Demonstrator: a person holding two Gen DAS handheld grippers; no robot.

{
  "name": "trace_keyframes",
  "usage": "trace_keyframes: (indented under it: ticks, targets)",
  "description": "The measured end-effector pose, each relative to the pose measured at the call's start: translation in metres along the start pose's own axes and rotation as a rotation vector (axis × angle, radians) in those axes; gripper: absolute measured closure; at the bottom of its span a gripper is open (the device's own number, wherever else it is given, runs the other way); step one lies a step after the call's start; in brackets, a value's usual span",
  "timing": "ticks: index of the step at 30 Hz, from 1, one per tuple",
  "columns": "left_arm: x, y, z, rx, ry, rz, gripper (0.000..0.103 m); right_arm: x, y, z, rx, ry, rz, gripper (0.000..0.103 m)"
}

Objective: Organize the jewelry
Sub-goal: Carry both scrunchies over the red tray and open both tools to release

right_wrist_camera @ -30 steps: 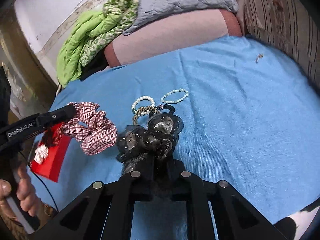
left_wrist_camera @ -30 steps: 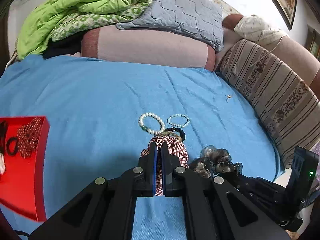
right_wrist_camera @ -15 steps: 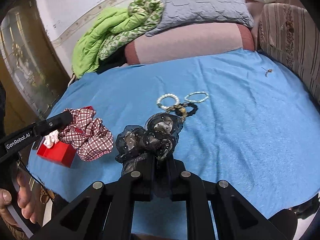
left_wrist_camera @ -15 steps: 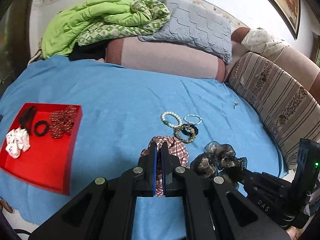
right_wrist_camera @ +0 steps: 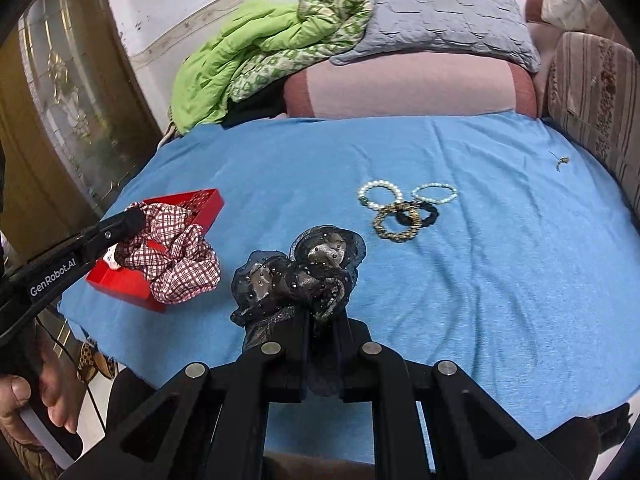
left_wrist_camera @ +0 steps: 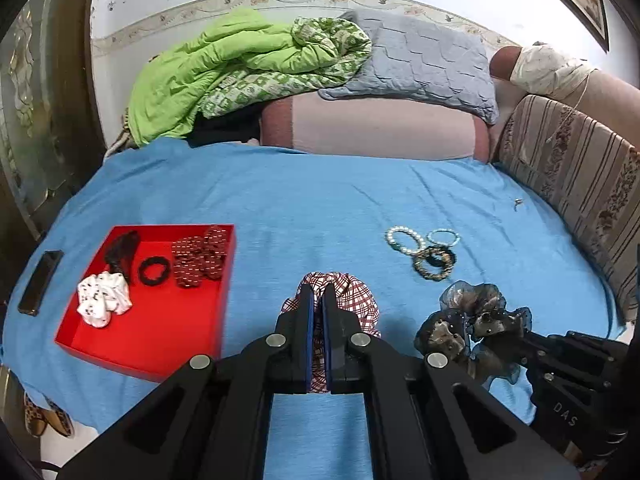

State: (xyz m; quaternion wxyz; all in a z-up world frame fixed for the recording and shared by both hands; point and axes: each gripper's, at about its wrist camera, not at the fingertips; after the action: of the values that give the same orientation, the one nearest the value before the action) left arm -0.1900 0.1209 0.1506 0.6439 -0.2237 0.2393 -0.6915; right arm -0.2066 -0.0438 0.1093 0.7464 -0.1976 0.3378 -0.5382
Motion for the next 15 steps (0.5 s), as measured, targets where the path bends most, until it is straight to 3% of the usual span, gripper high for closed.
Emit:
trace_keyframes:
  ticks: [8,15]
  targets:
    - [-0.032,0.000,-0.007,-0.002,-0.027,0.037,0.100,-0.028,0.012,0.005,-0.023,-0.053,0.020,0.092]
    - [-0.092,-0.001,-0.012,0.002,-0.126,0.098,0.100,-0.067,0.033,0.023,-0.044,-0.107,0.069,0.092]
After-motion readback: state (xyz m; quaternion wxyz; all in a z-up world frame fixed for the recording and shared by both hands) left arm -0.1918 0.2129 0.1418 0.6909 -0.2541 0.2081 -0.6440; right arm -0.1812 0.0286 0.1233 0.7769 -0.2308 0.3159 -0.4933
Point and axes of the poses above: each gripper's, at about its wrist camera, not at the fingertips, and y roughly the way its jaws point, x to its right, z to its top, and after that the axes turned 2 degrees about z, right-handed
